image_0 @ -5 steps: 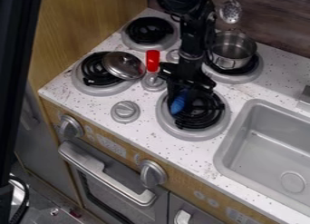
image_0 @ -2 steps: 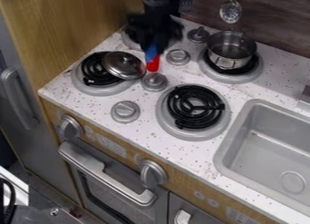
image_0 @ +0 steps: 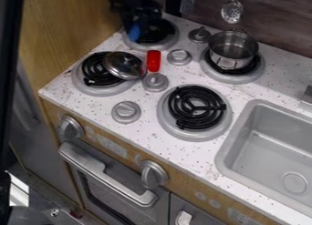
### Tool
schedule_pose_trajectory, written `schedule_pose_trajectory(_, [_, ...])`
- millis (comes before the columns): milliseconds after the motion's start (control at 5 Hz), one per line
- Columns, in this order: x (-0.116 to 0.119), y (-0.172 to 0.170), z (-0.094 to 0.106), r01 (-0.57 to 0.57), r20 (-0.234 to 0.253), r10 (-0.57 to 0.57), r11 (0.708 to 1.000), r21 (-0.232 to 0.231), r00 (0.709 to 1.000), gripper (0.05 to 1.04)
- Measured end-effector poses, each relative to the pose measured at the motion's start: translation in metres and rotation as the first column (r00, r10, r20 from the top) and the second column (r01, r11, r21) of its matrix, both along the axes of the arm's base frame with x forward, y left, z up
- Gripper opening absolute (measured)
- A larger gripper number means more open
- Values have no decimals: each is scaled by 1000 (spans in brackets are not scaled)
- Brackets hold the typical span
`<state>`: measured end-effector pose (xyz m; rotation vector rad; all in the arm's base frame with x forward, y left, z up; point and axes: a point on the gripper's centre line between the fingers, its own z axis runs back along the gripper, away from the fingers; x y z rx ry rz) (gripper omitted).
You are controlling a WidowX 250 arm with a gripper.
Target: Move the blue fork to the top left burner
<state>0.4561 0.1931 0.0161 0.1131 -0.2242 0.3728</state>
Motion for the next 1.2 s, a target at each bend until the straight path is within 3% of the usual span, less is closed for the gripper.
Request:
schedule_pose_trajectory(400, [30, 17, -30, -19, -37, 19, 1000, 8, 999, 408])
schedule_pose_trajectory(600, [34, 17, -35, -15, -54, 17, 1000, 24, 998, 457])
schedule_pose_trajectory(800, [30, 16, -49, -19, -73, 21, 999, 27, 997, 781])
schedule_pose_trajectory(1000, [21, 10, -49, -21, -81, 23, 1000, 18, 996, 985])
schedule_pose_trajectory(1200, [9, 1, -34, -11, -62, 11, 1000, 14, 998, 998])
